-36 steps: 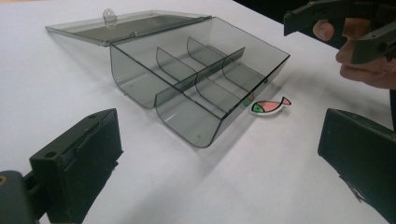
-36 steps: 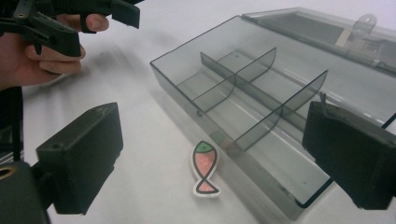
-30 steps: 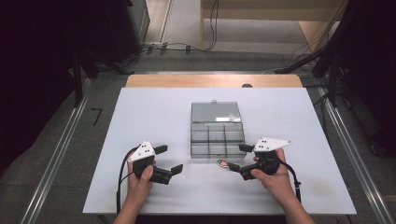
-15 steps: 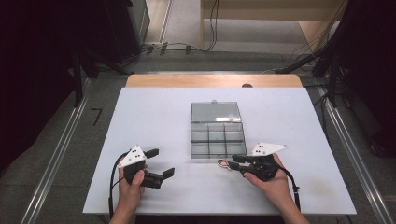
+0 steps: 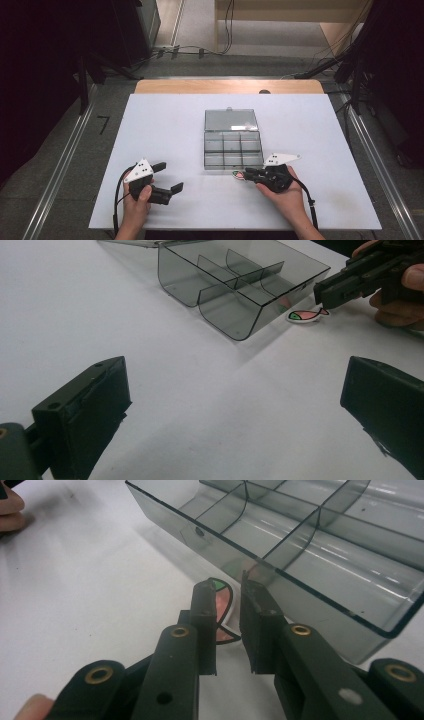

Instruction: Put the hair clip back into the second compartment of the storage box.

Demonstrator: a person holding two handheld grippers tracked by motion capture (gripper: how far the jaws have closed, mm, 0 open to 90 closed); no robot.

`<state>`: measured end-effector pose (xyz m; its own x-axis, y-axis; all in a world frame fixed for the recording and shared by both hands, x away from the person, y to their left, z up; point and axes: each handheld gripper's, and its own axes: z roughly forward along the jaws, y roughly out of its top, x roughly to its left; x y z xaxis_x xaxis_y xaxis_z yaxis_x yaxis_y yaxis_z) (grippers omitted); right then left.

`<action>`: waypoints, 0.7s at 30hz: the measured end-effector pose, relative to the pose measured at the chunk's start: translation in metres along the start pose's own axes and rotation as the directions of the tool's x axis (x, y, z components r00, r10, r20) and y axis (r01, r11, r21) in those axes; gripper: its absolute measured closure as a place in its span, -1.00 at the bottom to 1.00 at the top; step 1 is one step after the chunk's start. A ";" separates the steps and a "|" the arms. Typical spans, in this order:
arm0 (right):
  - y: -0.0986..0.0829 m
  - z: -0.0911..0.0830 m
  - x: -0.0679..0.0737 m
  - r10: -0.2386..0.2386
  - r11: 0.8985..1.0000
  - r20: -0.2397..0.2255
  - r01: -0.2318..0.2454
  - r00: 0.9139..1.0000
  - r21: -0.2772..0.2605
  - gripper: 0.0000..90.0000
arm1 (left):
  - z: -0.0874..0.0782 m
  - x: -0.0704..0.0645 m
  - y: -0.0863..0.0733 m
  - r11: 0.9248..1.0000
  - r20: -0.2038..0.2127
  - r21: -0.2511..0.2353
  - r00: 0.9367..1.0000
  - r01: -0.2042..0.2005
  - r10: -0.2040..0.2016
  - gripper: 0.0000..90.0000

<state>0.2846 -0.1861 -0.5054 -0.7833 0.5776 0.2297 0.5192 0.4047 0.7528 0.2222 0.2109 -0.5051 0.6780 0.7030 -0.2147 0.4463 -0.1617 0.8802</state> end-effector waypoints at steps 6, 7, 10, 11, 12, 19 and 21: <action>0.001 0.005 0.002 0.000 1.000 0.008 0.000 1.000 0.026 0.66 | 0.000 0.001 -0.001 1.000 0.005 -0.001 1.000 0.003 -0.003 -1.00; 0.001 0.006 0.003 -0.002 0.999 0.013 0.001 1.000 0.032 0.66 | 0.000 0.001 -0.001 1.000 0.005 -0.001 1.000 0.002 -0.002 -1.00; 0.002 0.007 0.003 0.003 0.999 0.017 -0.003 1.000 0.037 0.67 | 0.000 0.001 0.000 1.000 0.006 -0.002 1.000 0.004 -0.004 -1.00; 0.002 0.007 0.003 0.004 0.999 0.019 -0.005 1.000 0.039 0.67 | 0.000 0.001 0.000 1.000 0.006 -0.002 1.000 0.002 -0.002 -1.00; 0.002 0.007 0.002 0.005 0.999 0.020 -0.006 1.000 0.039 0.67 | 0.000 0.000 0.000 1.000 0.006 -0.002 1.000 0.003 -0.003 -1.00; 0.003 0.010 0.003 0.009 0.999 0.007 -0.009 1.000 0.050 0.67 | 0.001 0.000 0.000 1.000 0.006 -0.001 1.000 0.001 -0.001 -1.00; 0.003 0.011 0.004 0.005 0.998 -0.002 -0.005 1.000 0.057 0.66 | 0.001 0.000 0.000 1.000 0.008 -0.002 1.000 0.003 -0.003 -1.00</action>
<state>0.2870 -0.1746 -0.5088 -0.7816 0.5780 0.2346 0.5415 0.4420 0.7151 0.2227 0.2109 -0.5057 0.6812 0.6981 -0.2206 0.4469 -0.1578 0.8805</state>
